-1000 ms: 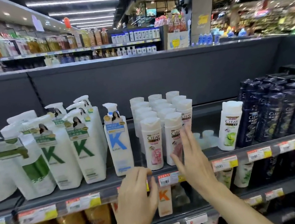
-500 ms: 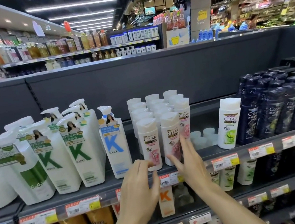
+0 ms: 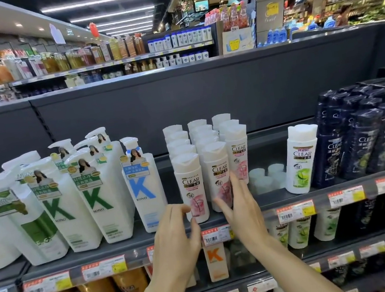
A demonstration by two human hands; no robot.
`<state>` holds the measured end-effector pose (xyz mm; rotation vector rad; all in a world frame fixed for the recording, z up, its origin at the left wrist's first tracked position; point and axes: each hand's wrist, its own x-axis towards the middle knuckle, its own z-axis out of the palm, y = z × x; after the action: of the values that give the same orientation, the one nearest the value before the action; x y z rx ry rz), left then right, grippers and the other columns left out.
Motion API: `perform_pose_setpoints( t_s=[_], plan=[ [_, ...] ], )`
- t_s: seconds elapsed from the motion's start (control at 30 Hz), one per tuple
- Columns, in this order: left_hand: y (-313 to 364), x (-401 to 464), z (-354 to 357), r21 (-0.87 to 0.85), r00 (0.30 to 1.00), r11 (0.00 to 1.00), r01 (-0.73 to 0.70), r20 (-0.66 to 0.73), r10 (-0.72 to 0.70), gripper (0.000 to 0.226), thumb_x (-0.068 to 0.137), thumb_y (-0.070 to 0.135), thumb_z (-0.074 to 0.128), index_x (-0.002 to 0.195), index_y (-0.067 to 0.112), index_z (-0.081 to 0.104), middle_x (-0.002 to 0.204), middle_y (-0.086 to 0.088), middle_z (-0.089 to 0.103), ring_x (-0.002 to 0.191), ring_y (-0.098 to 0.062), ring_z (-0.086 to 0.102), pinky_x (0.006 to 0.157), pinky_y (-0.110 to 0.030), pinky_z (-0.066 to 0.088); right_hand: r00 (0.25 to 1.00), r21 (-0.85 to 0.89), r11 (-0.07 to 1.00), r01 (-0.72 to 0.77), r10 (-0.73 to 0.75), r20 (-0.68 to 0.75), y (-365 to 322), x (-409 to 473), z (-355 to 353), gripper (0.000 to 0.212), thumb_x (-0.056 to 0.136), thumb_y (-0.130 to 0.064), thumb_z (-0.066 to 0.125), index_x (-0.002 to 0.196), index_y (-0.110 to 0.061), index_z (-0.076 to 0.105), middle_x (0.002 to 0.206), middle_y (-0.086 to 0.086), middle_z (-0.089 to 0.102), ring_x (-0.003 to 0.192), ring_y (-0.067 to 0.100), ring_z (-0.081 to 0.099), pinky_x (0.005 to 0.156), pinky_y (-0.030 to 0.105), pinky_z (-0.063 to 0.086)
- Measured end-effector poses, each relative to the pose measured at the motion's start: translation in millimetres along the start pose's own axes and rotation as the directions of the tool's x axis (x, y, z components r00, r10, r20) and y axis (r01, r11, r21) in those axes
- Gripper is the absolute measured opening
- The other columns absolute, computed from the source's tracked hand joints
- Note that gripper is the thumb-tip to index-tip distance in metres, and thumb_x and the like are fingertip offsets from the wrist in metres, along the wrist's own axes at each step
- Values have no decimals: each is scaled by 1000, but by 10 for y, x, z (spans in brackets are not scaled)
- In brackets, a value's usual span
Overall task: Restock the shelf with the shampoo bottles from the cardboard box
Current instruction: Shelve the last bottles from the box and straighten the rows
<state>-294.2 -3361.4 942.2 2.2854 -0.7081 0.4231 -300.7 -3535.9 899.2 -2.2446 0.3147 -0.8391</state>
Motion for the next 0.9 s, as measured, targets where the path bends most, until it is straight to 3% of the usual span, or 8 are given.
perform_pose_setpoints(
  t_s=[0.2,0.3,0.4,0.5,0.67,0.9],
  plan=[
    [-16,15,39,-4,998,998,59,-15,-59,24,87,18,66,109,21,57,101,13,54,94,0,53,72,-3,35,1000,-6,1000,-17,17,-8,-1,55,42,75,95,-40,58,155,-25,15,159,-3,27,144,13,29,109,32,34],
    [4,23,56,-41,993,994,105,-44,-107,32,88,21,66,118,21,53,107,14,53,99,0,52,79,-7,37,999,56,998,-36,36,-7,24,45,54,78,93,-40,60,155,-28,15,159,-6,26,144,11,29,111,35,35],
    [19,71,111,-74,977,976,203,-48,-207,54,90,30,65,138,18,43,128,4,55,117,-9,55,96,-26,47,998,131,989,-67,67,3,48,12,45,81,90,-46,62,154,-33,14,159,-8,26,143,10,30,112,37,37],
    [43,153,177,-99,964,961,258,-37,-263,71,89,37,65,147,19,30,141,1,49,128,-15,50,104,-41,47,997,141,987,-73,72,8,81,22,9,74,92,-45,61,152,-31,21,156,-8,32,140,8,33,112,37,37],
    [51,264,228,-92,949,947,307,-36,-312,80,87,36,68,150,19,24,145,0,47,130,-16,49,105,-42,45,998,141,989,-52,48,31,73,93,-52,49,92,-34,64,137,-32,44,129,-19,48,120,-4,45,104,30,45],
    [-6,311,274,-91,949,948,306,-53,-311,75,86,39,69,147,18,32,140,0,52,125,-16,54,101,-43,50,998,138,990,-43,37,47,101,119,-19,50,91,-38,65,136,-28,46,127,-18,51,119,0,50,101,28,47]
  ],
)
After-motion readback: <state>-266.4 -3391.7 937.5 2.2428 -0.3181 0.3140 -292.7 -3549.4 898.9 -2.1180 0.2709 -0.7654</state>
